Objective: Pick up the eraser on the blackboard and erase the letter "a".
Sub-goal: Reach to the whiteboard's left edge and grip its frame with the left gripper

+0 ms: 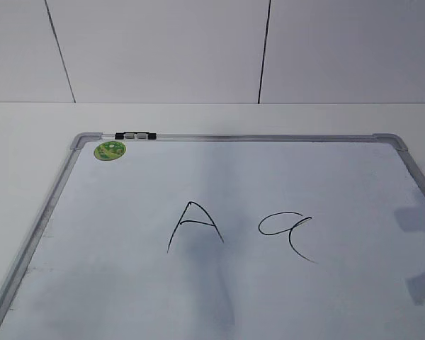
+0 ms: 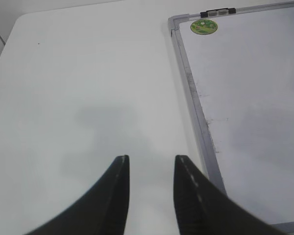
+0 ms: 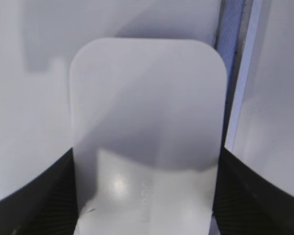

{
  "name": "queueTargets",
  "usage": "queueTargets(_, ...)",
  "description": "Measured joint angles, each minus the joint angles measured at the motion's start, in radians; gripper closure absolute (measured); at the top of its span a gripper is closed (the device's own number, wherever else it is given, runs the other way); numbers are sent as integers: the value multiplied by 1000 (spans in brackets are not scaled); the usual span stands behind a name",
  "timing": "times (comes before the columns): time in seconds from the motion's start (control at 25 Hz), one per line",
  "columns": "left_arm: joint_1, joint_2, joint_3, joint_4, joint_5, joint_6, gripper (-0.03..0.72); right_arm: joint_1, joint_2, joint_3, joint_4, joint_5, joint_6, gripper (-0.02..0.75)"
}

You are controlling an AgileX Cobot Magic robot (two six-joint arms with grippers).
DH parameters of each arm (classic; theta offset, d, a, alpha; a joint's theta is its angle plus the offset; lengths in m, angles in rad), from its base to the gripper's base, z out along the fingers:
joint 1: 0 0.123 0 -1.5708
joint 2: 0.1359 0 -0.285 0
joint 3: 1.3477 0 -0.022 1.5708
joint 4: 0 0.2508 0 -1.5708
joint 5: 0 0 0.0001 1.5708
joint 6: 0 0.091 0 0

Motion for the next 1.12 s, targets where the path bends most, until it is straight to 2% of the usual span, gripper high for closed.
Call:
queueTargets(0.48, 0, 0, 0, 0, 0, 0, 451, 0, 0, -2, 0, 13, 2, 187)
queueTargets(0.8, 0, 0, 0, 0, 0, 0, 449, 0, 4, -115, 5, 198, 2, 187)
queueTargets(1.12, 0, 0, 0, 0, 0, 0, 449, 0, 4, -161, 27, 276, 2, 187)
